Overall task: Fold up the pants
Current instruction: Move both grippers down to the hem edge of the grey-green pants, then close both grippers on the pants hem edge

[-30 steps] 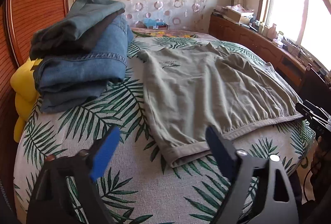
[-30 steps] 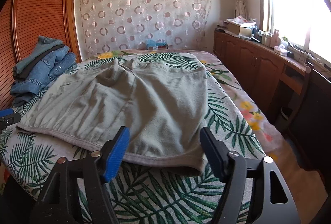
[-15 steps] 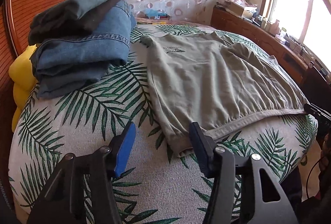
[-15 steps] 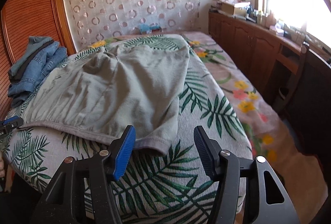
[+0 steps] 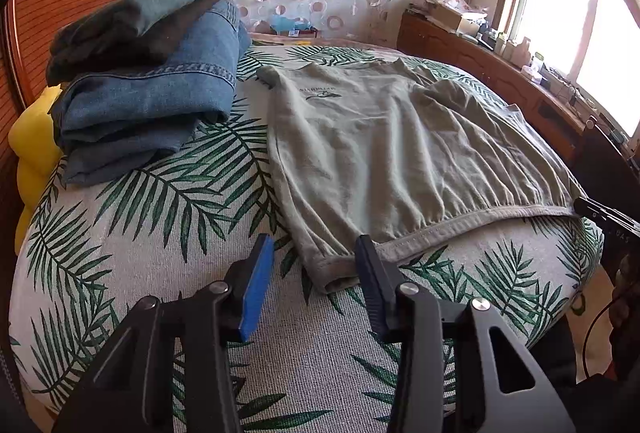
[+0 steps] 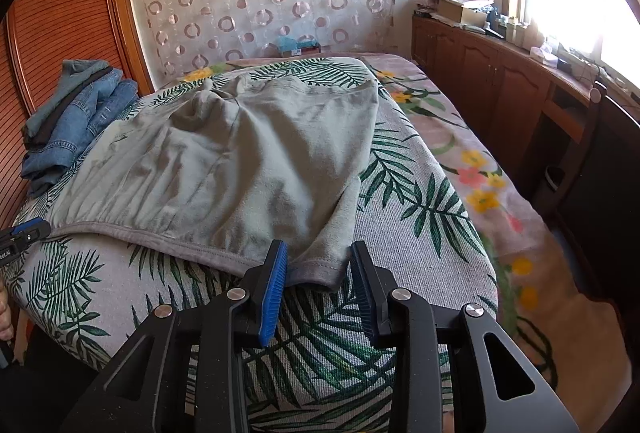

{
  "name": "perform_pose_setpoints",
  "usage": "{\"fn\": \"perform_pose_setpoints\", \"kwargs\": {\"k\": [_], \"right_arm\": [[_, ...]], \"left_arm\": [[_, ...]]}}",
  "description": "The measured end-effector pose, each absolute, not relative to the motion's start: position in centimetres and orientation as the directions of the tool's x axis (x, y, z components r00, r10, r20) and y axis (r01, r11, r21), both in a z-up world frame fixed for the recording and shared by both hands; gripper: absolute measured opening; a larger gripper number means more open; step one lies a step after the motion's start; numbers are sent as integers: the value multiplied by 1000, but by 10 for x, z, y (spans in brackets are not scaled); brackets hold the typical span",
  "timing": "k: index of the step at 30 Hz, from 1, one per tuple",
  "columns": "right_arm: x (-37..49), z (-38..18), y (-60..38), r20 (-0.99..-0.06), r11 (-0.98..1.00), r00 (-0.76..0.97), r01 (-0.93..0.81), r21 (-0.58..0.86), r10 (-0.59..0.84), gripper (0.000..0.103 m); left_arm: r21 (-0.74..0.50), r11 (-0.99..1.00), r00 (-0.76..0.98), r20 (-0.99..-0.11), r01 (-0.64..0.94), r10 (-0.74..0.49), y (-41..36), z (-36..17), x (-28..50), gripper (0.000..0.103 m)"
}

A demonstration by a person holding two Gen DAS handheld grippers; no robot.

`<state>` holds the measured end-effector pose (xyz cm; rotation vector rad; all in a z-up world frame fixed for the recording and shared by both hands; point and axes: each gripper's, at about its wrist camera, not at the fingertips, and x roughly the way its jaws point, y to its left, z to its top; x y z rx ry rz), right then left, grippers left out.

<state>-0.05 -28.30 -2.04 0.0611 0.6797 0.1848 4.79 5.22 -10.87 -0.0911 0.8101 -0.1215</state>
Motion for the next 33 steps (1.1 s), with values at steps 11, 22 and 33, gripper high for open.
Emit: {"fn": "perform_pose_setpoints", "kwargs": {"k": [11,22,33], "right_arm": [[2,-19,-285,-608,981,769,-146,131,196,34],[2,-17,-282,-620,977,756,-178,114,210,14],[-13,-9,-286,-606,976,766,-186,110,214,8]], "left_arm": [[-168,979,688,-698,113,-199,48,-103,43,14],[-167,978,716,-668,126,-206,47,-89,34,12],[-168,974,727,-650,149,-223,44,-77,28,12]]}}
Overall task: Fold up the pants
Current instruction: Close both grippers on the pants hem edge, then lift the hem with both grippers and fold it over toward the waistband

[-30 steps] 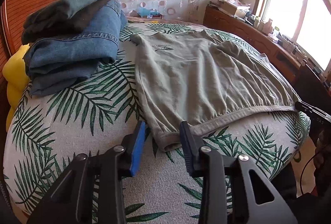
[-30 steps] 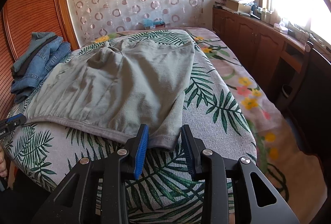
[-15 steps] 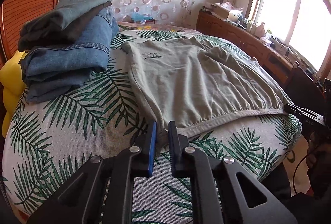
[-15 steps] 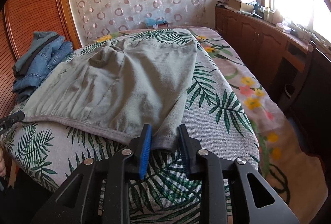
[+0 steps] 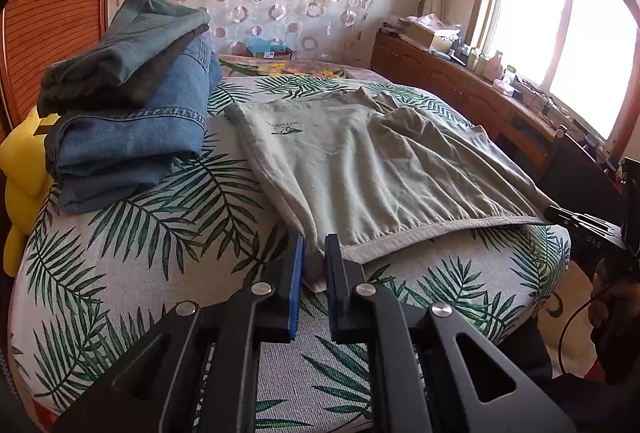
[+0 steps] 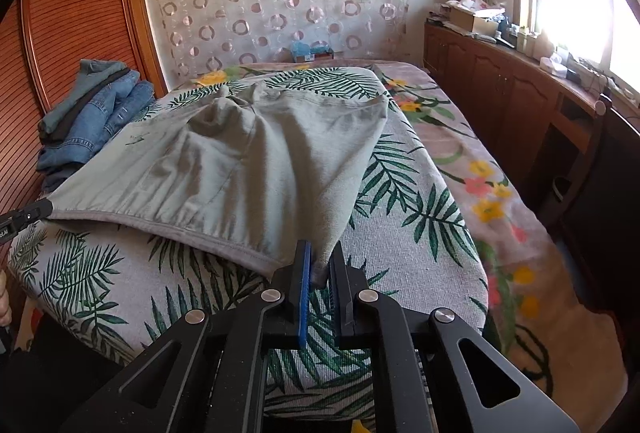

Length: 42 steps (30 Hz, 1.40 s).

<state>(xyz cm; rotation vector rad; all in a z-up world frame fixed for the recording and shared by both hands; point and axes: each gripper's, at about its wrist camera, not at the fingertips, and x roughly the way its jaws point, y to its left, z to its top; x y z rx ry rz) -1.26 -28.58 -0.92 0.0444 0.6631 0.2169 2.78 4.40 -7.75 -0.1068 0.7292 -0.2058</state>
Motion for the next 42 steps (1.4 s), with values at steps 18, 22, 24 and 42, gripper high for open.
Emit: {"fn": "perform_pose_setpoints", "kwargs": {"k": [18,22,24,42], "right_arm": [[-8,-9,-288,-577,976,788,-164,143,217,35],[-1,-12,-289,-560,973,796,-179,146,230,37],[6,-12,-290,-560,973,796,-186,136,230,38],[122,-2,-295,-619,949,737,-312,46,272,38]], "left_arm": [[-120,942,720,-617,314,-318,-23,-41,64,11],[-104,928,708,-618,358,-343,-44,-35,71,11],[-95,918,700,-618,386,-358,-59,-33,76,11],[-103,859,619,-650,502,-440,-133,-39,113,11]]}}
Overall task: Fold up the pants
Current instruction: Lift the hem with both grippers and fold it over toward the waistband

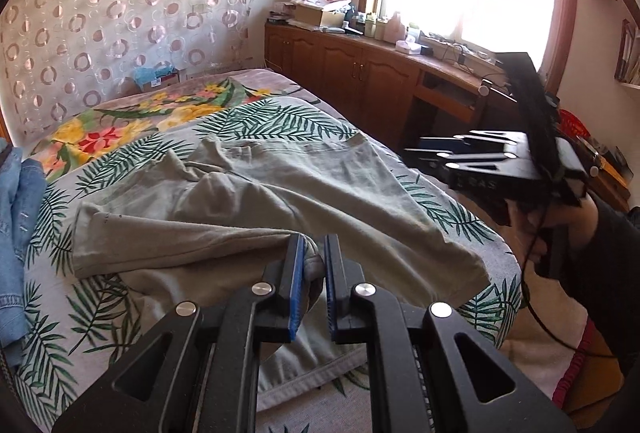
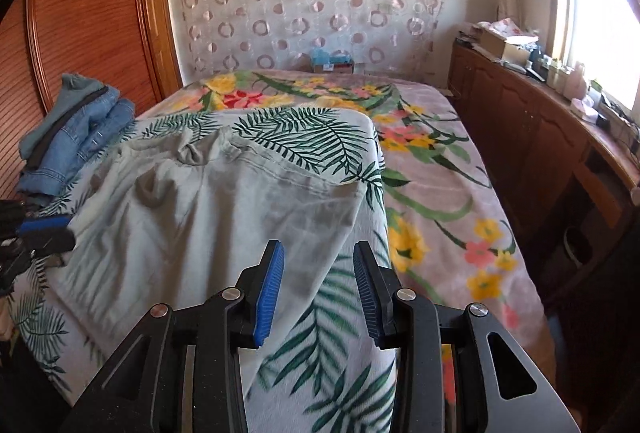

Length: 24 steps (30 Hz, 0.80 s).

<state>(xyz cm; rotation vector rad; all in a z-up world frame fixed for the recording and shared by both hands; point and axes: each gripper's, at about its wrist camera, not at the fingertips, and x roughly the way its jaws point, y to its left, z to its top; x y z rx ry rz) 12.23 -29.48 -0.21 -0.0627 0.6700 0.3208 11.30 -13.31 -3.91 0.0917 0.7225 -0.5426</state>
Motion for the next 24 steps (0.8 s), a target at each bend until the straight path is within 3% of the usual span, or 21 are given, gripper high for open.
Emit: {"fn": "perform_pose_setpoints", "kwargs": {"k": [14,17,18,19,24], "right_arm": [[208,-15,-296,-721,954,647,-294,63,247,31],[216,-15,-298,-732,957,640,-284,57,234,20],[218,-14,-298,-734,954,633,-293,66,245,9],[220,-12,-298,-737,949,623,-304,79,261,5],[216,-4,-303,-709,959,670,-281,33,220,3]], "left_arm": [[-119,847,586,-672,518,-453,-143,-54,109,11],[-115,844,586,-670,524,-455,-147,-54,108,11],[-114,841,584,-670,528,-458,-149,-53,107,11],[-114,840,583,-671,530,-458,-150,-53,107,11],[-108,834,580,-670,541,-463,-156,-49,106,11]]}}
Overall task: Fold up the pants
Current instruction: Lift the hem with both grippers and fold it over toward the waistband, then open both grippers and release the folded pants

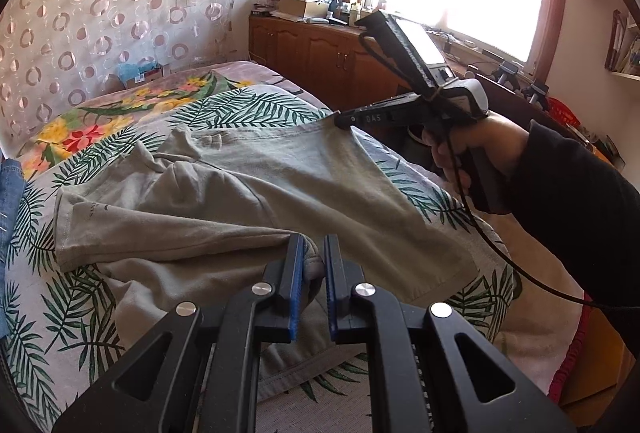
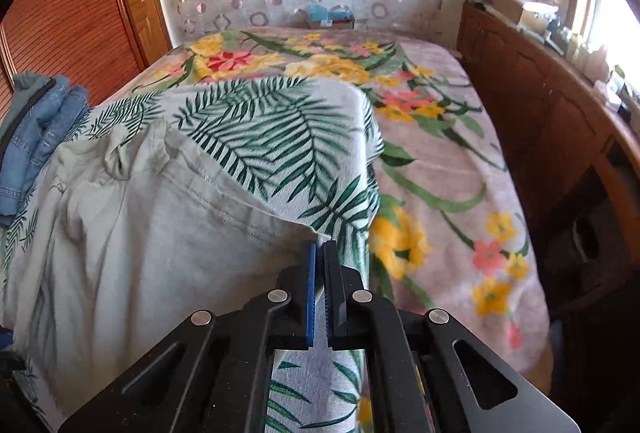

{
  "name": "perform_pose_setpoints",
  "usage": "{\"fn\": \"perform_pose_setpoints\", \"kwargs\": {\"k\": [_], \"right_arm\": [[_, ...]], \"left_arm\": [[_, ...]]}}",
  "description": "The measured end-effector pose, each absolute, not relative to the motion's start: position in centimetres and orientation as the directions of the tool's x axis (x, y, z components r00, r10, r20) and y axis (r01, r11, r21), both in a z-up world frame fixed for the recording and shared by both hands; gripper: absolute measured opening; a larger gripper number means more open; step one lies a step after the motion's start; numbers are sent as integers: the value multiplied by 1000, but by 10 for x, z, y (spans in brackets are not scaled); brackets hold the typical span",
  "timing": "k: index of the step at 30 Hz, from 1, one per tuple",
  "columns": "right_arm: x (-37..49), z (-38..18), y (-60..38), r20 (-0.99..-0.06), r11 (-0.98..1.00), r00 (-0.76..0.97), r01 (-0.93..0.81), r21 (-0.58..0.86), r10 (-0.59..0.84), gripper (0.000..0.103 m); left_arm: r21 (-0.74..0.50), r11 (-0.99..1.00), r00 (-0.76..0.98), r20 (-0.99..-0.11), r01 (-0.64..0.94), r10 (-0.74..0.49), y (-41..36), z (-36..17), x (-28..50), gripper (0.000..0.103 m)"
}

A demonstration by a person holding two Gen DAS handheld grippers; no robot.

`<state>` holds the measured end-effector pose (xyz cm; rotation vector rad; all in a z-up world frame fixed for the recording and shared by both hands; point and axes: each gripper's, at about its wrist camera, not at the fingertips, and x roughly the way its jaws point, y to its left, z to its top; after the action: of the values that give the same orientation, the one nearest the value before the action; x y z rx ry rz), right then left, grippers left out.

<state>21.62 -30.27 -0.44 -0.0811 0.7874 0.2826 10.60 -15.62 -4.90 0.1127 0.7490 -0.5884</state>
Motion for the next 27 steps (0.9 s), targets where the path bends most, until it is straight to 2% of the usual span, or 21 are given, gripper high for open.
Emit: {"fn": "perform_pose_setpoints", "kwargs": {"k": [8,10,12,19,22,24,25,27], "right_arm": [[210,-7,-299,-711,974,689,-223,-23,141,3],[208,-3,-299,-702,974,695,-225,-3,158,3],[200,3,-301,-687,972,702,-235,20,185,7],[145,19,-312,-598,970,773,-241,31,211,9],[115,16,-306,-555,968,801,-247,35,224,10],[100,11,-301,-546,965,803,-258,45,240,15],[94,8,-297,-548,962,798,-266,56,253,17],[84,0,-292,-553,958,788,-277,73,270,21]], "left_arm": [[-105,823,571,-671,559,-473,-165,-46,107,11],[-110,819,566,-670,563,-479,-168,-45,109,11],[-115,813,560,-670,571,-487,-171,-43,111,11],[-135,815,558,-665,564,-497,-174,-37,108,12],[-159,823,555,-667,545,-497,-170,-33,109,19],[-142,830,572,-661,540,-485,-166,-29,107,27],[-134,832,579,-658,538,-481,-166,-27,106,28],[-112,838,596,-653,535,-467,-162,-23,102,39]]}}
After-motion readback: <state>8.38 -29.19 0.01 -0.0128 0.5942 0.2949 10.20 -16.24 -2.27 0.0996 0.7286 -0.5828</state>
